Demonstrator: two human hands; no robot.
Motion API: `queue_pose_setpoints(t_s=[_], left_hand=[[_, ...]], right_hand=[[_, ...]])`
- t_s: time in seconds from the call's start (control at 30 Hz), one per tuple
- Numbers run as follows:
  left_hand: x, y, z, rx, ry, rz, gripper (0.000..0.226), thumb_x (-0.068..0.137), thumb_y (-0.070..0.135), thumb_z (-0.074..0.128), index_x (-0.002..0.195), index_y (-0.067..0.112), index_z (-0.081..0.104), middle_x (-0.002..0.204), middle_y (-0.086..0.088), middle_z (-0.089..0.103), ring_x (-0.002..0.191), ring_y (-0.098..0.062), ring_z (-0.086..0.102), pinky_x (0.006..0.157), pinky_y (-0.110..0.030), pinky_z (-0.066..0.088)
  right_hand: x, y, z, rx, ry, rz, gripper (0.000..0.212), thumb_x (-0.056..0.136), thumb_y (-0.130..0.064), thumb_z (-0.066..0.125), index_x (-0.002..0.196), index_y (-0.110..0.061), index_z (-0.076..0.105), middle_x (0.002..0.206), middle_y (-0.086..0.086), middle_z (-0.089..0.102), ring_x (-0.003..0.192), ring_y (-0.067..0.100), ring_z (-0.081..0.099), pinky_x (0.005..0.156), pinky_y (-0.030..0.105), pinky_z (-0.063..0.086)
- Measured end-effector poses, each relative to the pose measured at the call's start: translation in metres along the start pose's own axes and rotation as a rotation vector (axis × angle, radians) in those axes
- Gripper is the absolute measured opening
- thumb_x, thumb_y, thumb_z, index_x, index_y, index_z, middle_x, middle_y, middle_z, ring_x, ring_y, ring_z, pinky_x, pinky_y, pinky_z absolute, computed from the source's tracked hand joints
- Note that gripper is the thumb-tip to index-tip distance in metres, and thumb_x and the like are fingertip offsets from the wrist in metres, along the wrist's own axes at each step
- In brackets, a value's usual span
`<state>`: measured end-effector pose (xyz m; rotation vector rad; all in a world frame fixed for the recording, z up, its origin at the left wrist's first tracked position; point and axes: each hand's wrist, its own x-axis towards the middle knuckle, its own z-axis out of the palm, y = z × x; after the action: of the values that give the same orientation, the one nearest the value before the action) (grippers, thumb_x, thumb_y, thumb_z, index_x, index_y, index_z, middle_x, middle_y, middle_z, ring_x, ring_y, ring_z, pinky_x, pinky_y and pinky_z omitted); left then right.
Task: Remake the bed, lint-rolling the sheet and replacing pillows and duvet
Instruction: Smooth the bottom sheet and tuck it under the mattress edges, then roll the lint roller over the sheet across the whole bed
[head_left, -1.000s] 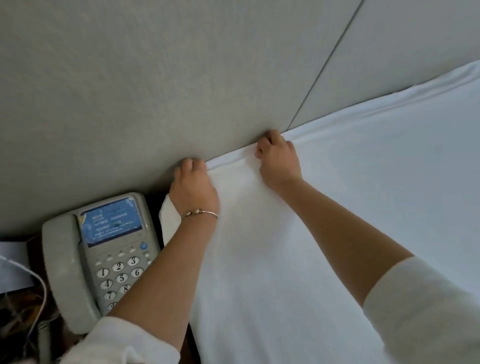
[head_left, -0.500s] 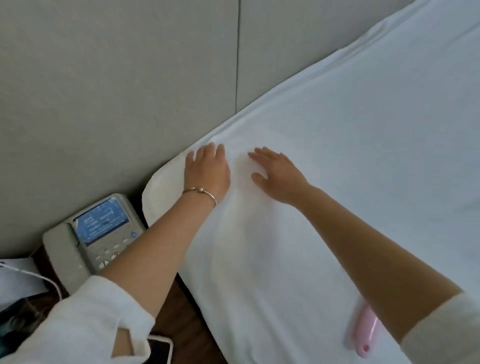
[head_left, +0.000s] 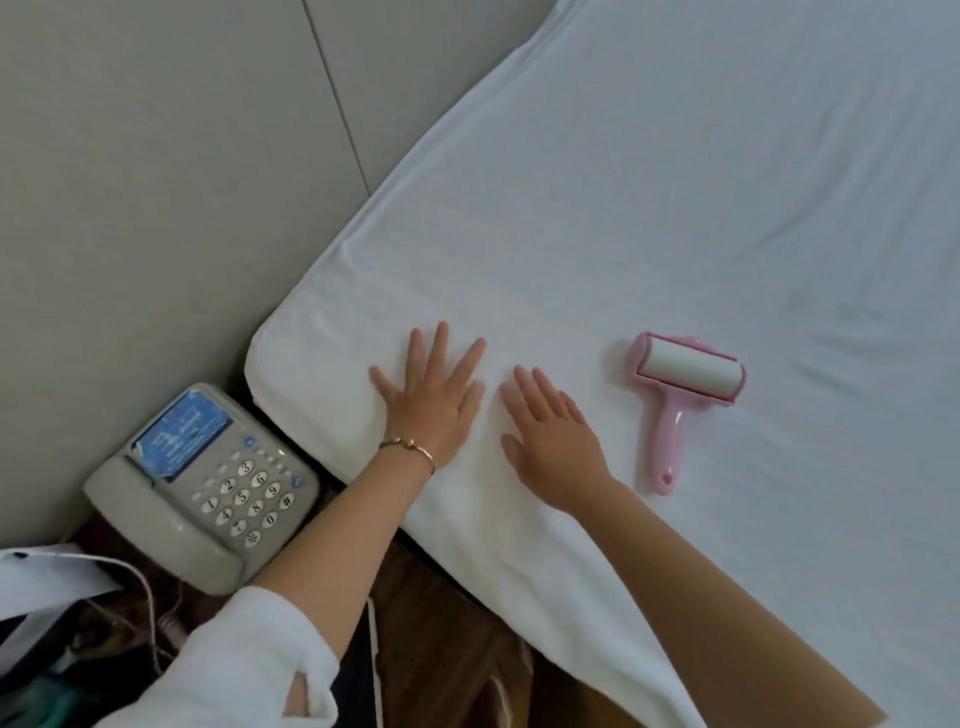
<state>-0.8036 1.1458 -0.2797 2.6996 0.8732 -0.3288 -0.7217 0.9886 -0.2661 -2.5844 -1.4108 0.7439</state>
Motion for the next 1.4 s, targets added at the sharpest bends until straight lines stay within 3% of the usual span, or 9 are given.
queue_pose_setpoints(t_s=[0.3, 0.5, 0.67, 0.77, 0.87, 1.0, 1.07, 1.23, 1.4], left_hand=[[-0.041, 0.0, 0.023, -0.092, -0.047, -0.272, 0.051, 0.1, 0.053, 0.013, 0.147, 0.053, -0.007, 0.158, -0.006, -0.024, 0.144, -0.029, -0.024, 0.11, -0.068, -0.005], [-0.081, 0.028, 0.057, -0.025, -0.115, -0.092, 0.051, 0.089, 0.066, -0.007, 0.134, 0.057, -0.031, 0.153, -0.003, -0.036, 0.142, -0.026, -0.031, 0.112, -0.061, -0.011], [-0.111, 0.015, 0.055, 0.206, -0.252, -0.014, 0.084, 0.071, 0.084, -0.006, 0.135, 0.042, -0.041, 0.144, -0.01, -0.047, 0.142, -0.03, -0.029, 0.114, -0.059, -0.005], [-0.116, 0.024, 0.036, 0.246, -0.289, 0.002, 0.108, 0.067, 0.09, 0.025, 0.151, 0.034, -0.014, 0.156, -0.018, 0.003, 0.146, -0.034, 0.003, 0.116, -0.054, 0.001], [-0.104, 0.049, 0.016, 0.022, -0.052, 0.011, 0.109, 0.056, 0.092, 0.02, 0.137, 0.023, 0.044, 0.116, -0.007, 0.047, 0.112, -0.028, 0.046, 0.107, -0.039, 0.029], [-0.095, 0.096, 0.033, -0.047, -0.271, -0.091, 0.12, 0.061, 0.087, 0.05, 0.15, 0.038, -0.013, 0.156, -0.013, -0.018, 0.144, -0.038, -0.015, 0.113, -0.059, -0.002], [-0.098, 0.108, 0.048, 0.04, -0.424, -0.134, 0.135, 0.059, 0.085, 0.058, 0.135, 0.037, -0.043, 0.141, -0.012, -0.051, 0.133, -0.04, -0.041, 0.108, -0.066, -0.01], [-0.098, 0.108, 0.047, 0.077, -0.496, -0.172, 0.144, 0.053, 0.086, 0.061, 0.124, 0.035, -0.053, 0.132, -0.012, -0.06, 0.128, -0.04, -0.047, 0.108, -0.068, -0.013], [-0.101, 0.116, 0.037, 0.136, -0.568, -0.21, 0.149, 0.053, 0.082, 0.067, 0.128, 0.032, -0.051, 0.134, -0.012, -0.058, 0.13, -0.04, -0.044, 0.111, -0.066, -0.006]], right_hand=[[-0.041, -0.006, 0.004, 0.12, -0.163, -0.087, 0.055, 0.104, -0.032, 0.037, 0.156, -0.03, 0.018, 0.164, -0.011, 0.003, 0.151, 0.012, -0.006, 0.123, 0.036, 0.006], [-0.072, 0.003, 0.044, -0.126, -0.134, -0.037, 0.062, 0.1, -0.047, 0.01, 0.151, -0.026, -0.02, 0.159, -0.003, -0.027, 0.145, 0.025, -0.028, 0.122, 0.046, -0.008], [-0.087, 0.011, 0.018, 0.242, -0.32, -0.073, 0.059, 0.102, -0.035, 0.043, 0.156, -0.027, 0.02, 0.164, -0.011, 0.003, 0.151, 0.012, -0.004, 0.123, 0.039, 0.002], [-0.092, 0.022, -0.009, 0.513, -0.026, 0.265, 0.04, 0.097, -0.033, 0.054, 0.137, -0.028, 0.051, 0.143, -0.008, 0.049, 0.128, 0.012, 0.049, 0.102, 0.034, 0.041], [-0.097, 0.043, -0.026, 0.599, 0.392, 0.65, 0.029, 0.094, -0.021, 0.056, 0.12, -0.01, 0.052, 0.12, 0.008, 0.052, 0.106, 0.025, 0.054, 0.078, 0.032, 0.04], [-0.086, 0.076, -0.027, 0.709, 0.358, 0.915, 0.052, 0.089, -0.034, 0.063, 0.119, 0.001, 0.041, 0.121, 0.017, 0.047, 0.109, 0.036, 0.051, 0.075, 0.037, 0.042], [-0.081, 0.089, -0.029, 0.759, 0.274, 0.906, 0.05, 0.083, -0.038, 0.066, 0.112, -0.002, 0.046, 0.11, 0.013, 0.058, 0.095, 0.032, 0.059, 0.07, 0.035, 0.047], [-0.086, 0.108, -0.049, 0.922, 0.117, 0.783, 0.017, 0.078, -0.019, 0.068, 0.064, -0.013, 0.065, 0.059, -0.001, 0.062, 0.062, 0.016, 0.057, 0.051, 0.024, 0.041], [-0.098, 0.122, -0.063, 1.198, -0.066, 0.796, 0.016, 0.078, -0.017, 0.067, 0.088, -0.007, 0.061, 0.076, 0.006, 0.061, 0.061, 0.019, 0.056, 0.055, 0.026, 0.045]])
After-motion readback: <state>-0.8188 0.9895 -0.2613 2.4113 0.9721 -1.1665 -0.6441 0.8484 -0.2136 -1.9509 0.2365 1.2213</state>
